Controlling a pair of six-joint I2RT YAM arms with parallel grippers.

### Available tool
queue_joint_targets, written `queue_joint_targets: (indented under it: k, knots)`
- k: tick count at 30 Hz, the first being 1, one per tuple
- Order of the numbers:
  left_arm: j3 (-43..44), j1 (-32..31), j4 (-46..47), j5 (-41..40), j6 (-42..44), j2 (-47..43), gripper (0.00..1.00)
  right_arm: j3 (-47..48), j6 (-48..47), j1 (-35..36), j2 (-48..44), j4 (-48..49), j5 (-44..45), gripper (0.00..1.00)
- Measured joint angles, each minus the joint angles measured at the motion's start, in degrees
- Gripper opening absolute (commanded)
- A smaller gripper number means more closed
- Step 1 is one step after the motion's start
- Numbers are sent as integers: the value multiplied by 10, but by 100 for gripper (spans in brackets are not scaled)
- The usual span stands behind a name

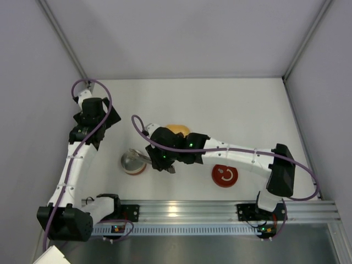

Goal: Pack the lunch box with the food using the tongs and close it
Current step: Place the fake food in the packing box, then pick up the fake food from the plate.

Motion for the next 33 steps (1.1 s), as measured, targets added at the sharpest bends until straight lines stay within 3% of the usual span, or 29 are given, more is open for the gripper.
queue_joint_targets:
  k: [4, 11, 24, 33]
  knots:
    - [-4, 0, 1, 1, 0, -2, 99, 0, 0, 0, 17, 3, -5, 28]
    - [-19, 0, 5, 11, 0, -9, 99, 1, -2, 0, 26, 4, -6, 43]
    - [-24, 0, 9, 25, 1, -13, 99, 15, -6, -9, 12, -6, 46, 45]
    - [-26, 0, 10, 37, 1, -14, 99, -56, -4, -96, -78, -11, 115, 45]
